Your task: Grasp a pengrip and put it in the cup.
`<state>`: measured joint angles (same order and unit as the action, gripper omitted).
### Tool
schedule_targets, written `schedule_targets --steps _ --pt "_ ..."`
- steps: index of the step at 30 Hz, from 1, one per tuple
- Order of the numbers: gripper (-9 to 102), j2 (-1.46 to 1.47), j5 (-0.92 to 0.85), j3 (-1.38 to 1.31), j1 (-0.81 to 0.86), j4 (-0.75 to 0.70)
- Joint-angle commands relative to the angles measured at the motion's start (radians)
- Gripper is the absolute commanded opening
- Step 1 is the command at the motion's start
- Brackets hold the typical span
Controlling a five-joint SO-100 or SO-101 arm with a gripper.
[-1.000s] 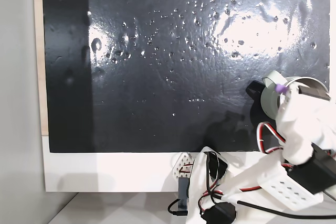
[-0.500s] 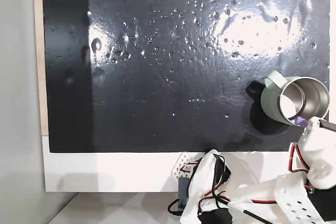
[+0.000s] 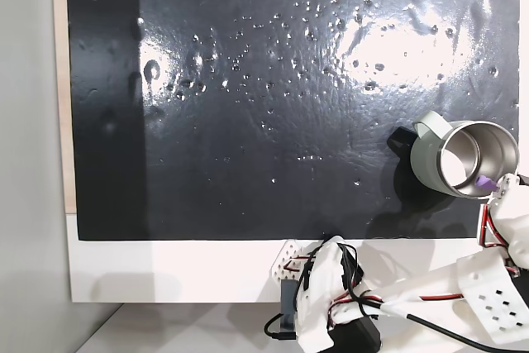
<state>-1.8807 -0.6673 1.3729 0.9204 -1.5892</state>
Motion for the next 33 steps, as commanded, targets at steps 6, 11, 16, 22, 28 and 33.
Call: schedule_targets --steps 6,11,16,22,28,33 --pt "31 0.026 0.011 -0.132 -0.012 -0.031" --pt "41 0.037 0.012 -0.160 -0.017 -0.055" --pt "40 0.071 0.012 -0.193 -0.021 -0.091" --pt "39 0.063 0.012 -0.192 -0.026 -0.092" --pt "38 0.052 0.012 -0.183 -0.031 -0.094" --pt "38 0.038 0.014 -0.158 -0.038 -0.094"
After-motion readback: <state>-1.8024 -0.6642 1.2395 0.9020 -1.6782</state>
